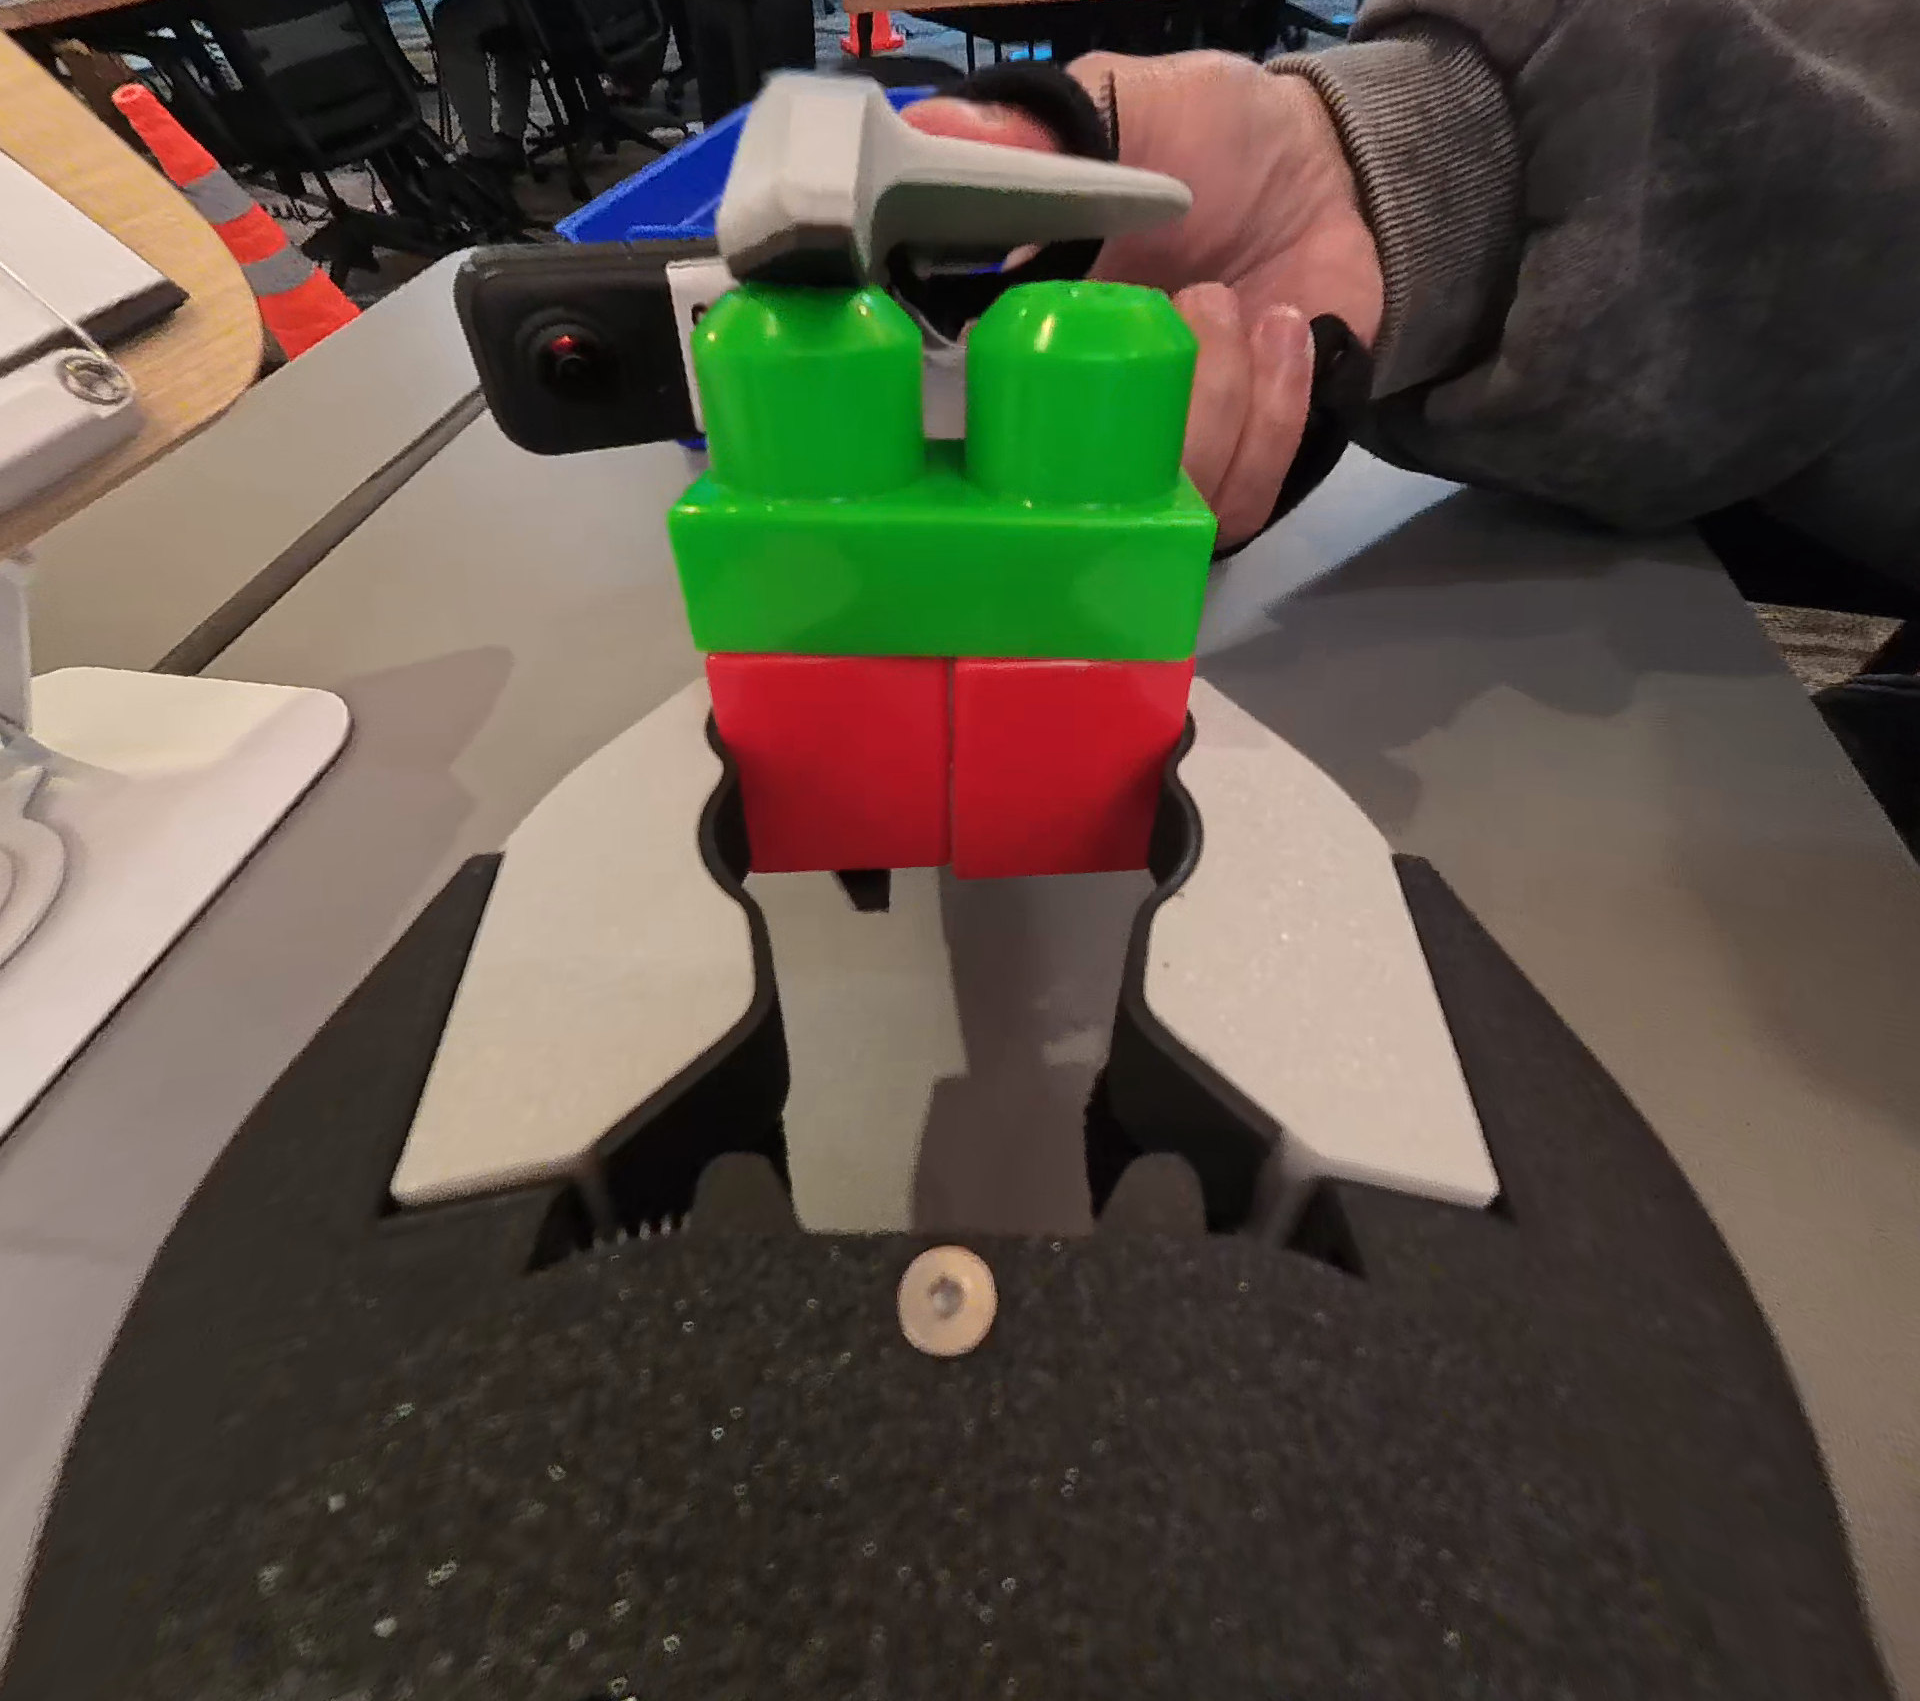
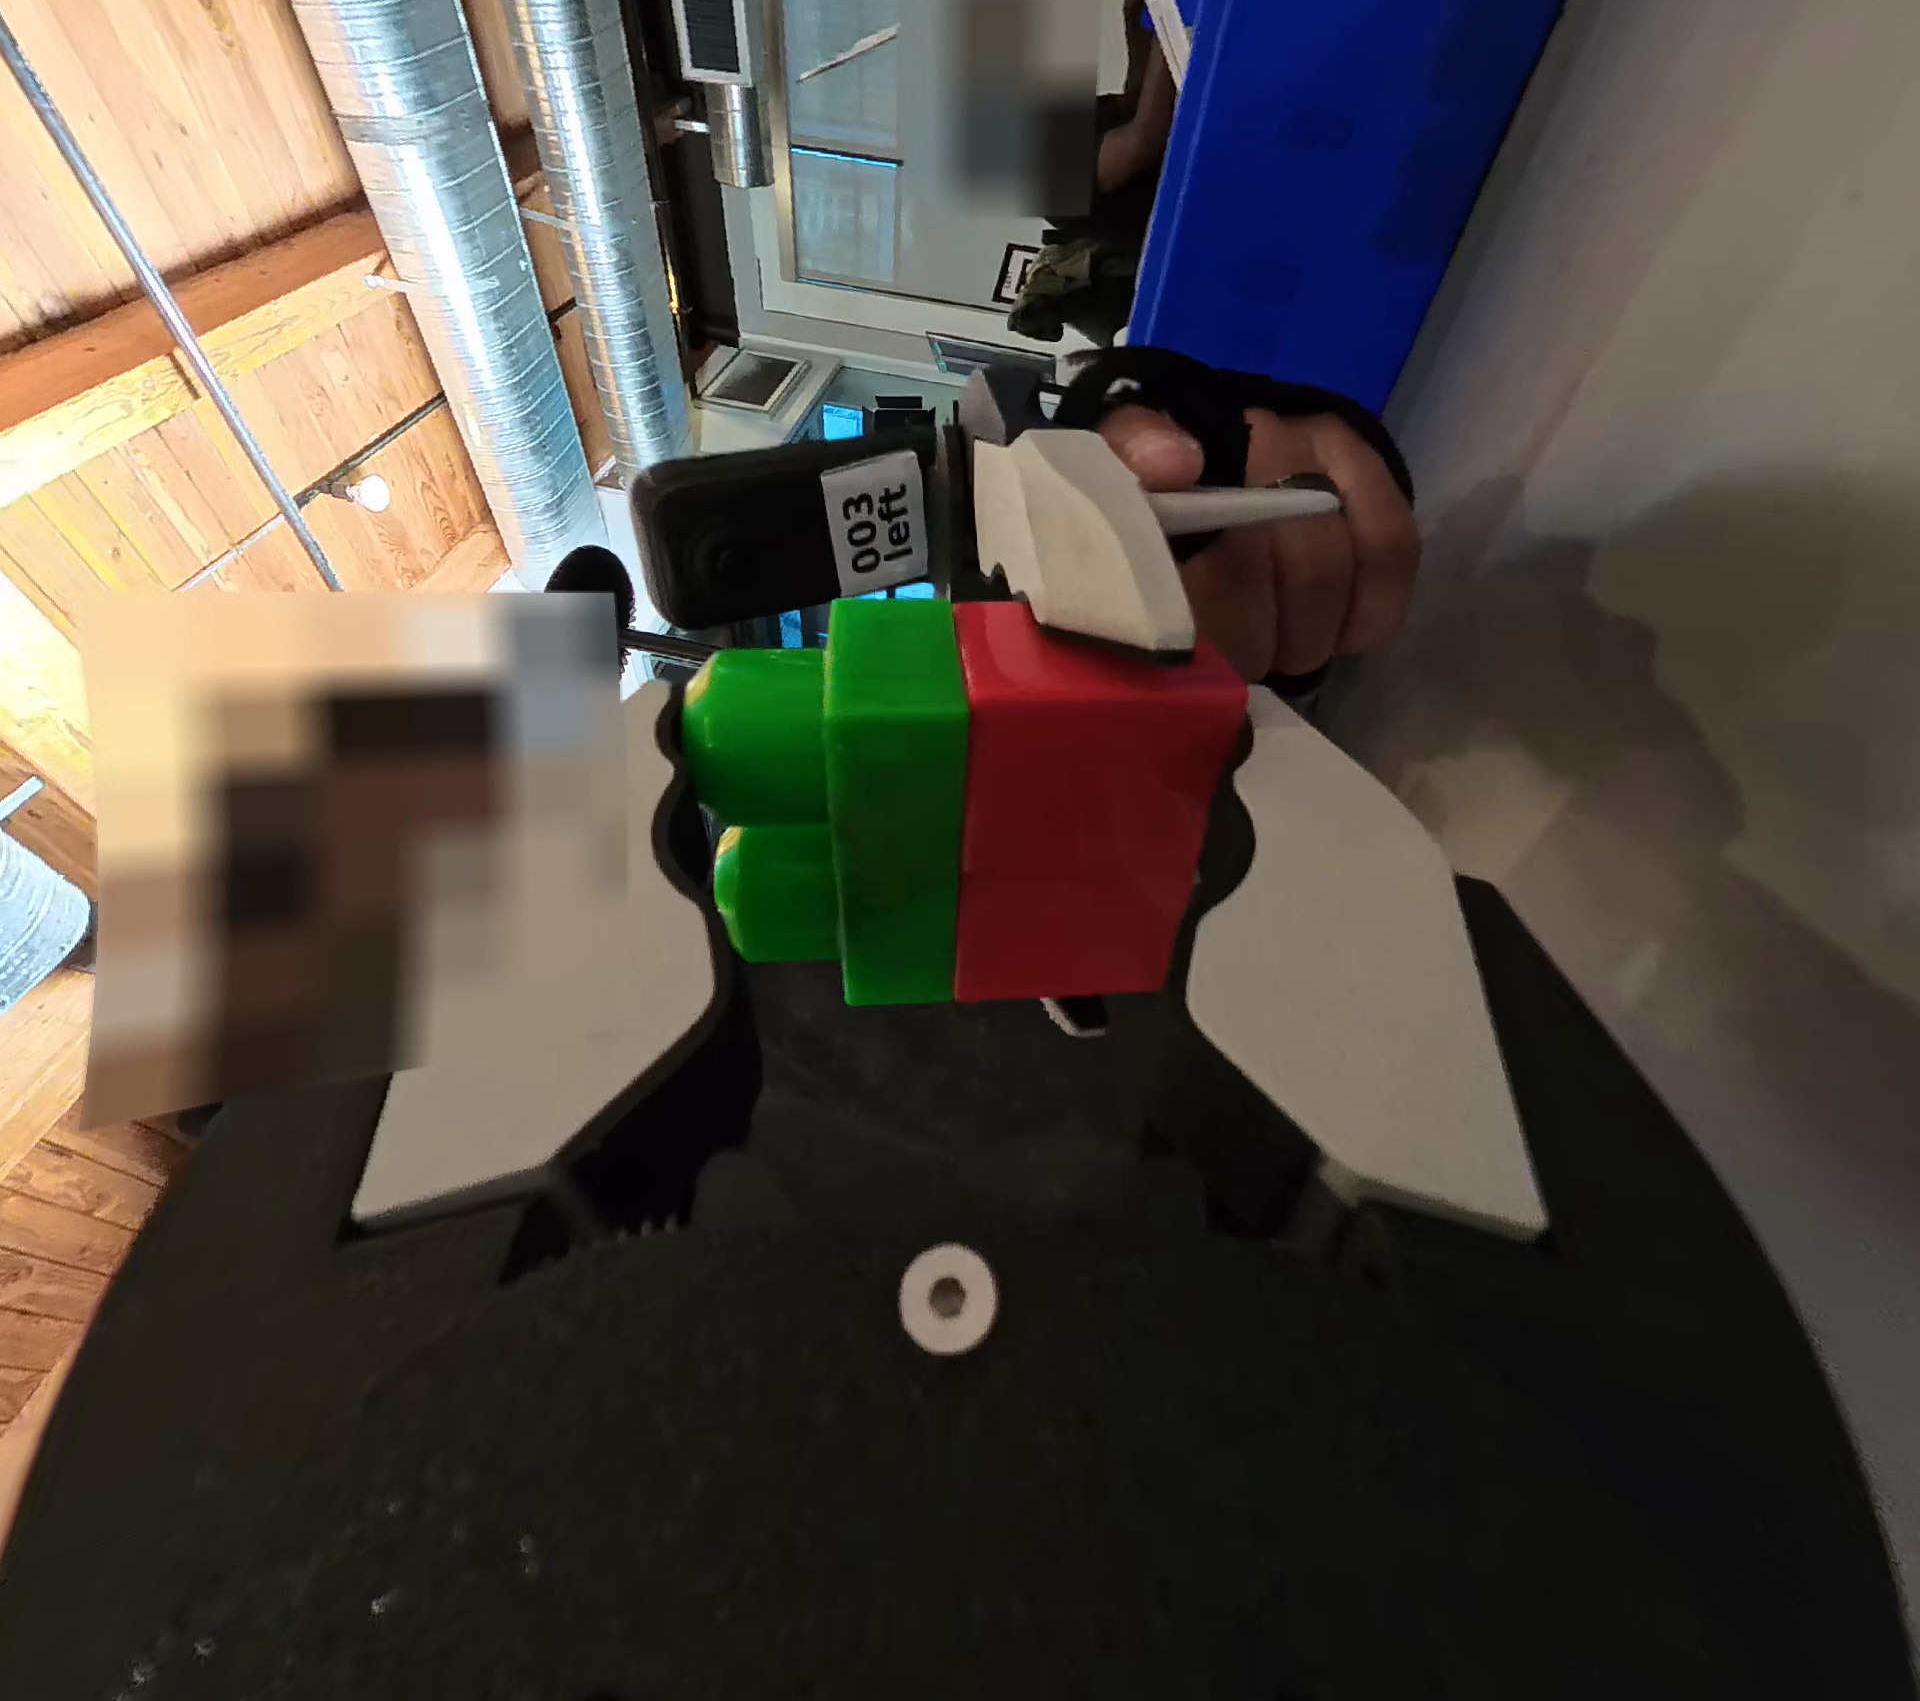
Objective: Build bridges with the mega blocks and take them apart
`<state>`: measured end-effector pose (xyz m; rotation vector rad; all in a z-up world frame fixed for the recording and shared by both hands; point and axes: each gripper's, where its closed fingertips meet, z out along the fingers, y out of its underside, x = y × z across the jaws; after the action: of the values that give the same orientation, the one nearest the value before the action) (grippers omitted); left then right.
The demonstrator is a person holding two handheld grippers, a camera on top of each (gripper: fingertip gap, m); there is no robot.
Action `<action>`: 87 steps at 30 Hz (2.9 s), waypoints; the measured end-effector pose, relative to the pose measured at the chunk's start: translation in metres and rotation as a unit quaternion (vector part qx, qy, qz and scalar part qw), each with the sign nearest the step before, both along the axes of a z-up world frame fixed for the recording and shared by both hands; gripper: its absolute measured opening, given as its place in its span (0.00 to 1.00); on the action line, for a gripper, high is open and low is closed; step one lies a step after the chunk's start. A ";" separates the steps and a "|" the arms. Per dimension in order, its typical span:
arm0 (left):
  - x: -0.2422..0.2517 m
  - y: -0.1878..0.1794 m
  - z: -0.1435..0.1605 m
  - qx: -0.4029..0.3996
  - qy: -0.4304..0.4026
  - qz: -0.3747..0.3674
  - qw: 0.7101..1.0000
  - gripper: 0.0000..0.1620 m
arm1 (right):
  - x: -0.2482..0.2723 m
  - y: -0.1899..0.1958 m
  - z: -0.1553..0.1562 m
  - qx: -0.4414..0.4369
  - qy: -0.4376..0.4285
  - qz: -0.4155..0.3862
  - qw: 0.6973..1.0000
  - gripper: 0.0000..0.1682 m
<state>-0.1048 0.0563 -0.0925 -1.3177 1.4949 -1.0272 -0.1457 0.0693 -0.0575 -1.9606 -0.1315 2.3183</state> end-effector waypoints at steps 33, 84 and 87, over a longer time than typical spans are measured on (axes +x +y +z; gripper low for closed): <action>-0.004 -0.013 0.007 -0.077 -0.022 -0.045 0.996 0.50 | 0.008 -0.042 0.002 0.026 -0.008 0.047 0.999 0.56; -0.012 -0.003 0.015 -0.299 -0.076 -0.099 0.946 0.23 | 0.029 -0.007 -0.006 0.432 -0.236 -0.251 0.833 0.22; -0.014 -0.004 0.012 -0.307 -0.062 -0.105 0.944 0.22 | 0.028 -0.005 -0.008 0.438 -0.250 -0.260 0.824 0.22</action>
<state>-0.1185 0.0523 -0.0801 -1.4882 1.2809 -1.7826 -0.1177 0.0639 -0.0652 -1.7077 -0.5166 1.0447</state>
